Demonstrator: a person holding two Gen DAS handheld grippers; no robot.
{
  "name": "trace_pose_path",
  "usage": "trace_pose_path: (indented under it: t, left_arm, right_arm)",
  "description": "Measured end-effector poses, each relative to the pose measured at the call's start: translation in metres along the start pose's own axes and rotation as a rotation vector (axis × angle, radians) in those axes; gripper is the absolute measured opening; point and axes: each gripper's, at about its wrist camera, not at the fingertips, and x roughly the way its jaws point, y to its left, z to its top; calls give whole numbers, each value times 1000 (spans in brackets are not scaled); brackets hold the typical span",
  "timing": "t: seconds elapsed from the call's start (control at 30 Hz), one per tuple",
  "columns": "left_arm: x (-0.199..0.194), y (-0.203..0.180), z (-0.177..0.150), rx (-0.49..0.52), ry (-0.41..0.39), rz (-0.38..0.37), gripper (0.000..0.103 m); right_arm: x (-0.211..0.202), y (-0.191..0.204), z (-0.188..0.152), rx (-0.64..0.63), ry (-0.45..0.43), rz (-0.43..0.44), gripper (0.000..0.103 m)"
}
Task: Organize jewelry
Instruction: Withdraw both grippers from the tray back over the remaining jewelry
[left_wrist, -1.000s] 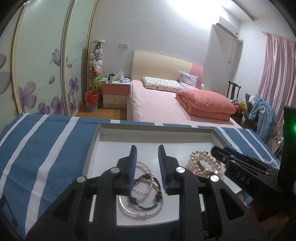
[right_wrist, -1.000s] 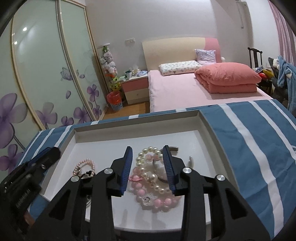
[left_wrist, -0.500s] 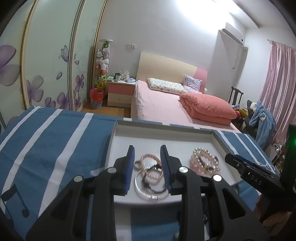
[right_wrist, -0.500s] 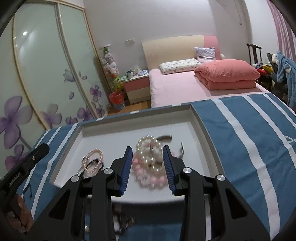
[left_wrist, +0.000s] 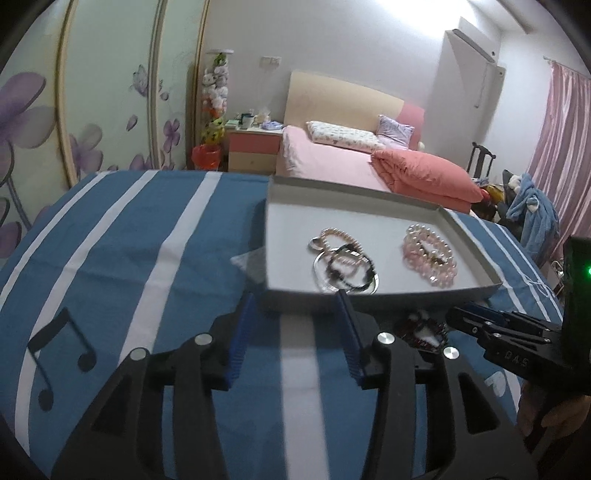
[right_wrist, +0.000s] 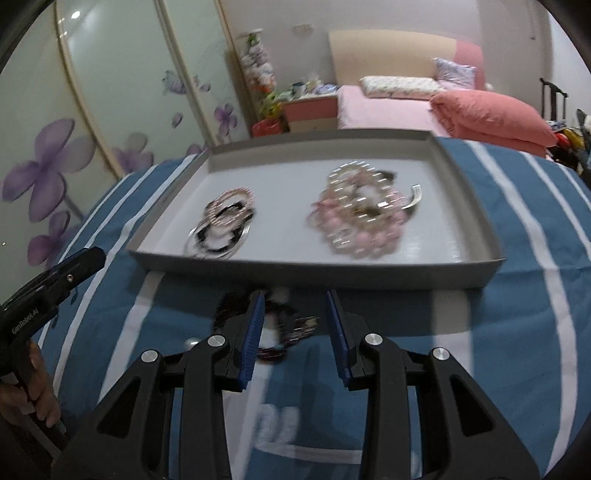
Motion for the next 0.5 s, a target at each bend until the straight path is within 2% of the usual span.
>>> trace_pose_path:
  t: [0.07, 0.1, 0.27, 0.4, 0.5]
  left_arm:
    - [-2, 4, -3, -10, 6, 6, 45]
    - [-3, 5, -5, -13, 9, 8, 45]
    - [-6, 9, -11, -24, 19, 11, 45]
    - [-5, 9, -13, -23, 26, 6, 45]
    - [-5, 9, -16, -23, 33, 3, 46]
  right_arm:
    - [5, 11, 0, -21, 19, 4, 50]
    - [7, 15, -1, -33, 21, -1, 52]
    - [21, 28, -3, -51, 53, -20, 52]
    - [24, 33, -3, -71, 55, -47, 59]
    - [24, 36, -5, -92, 57, -60, 59]
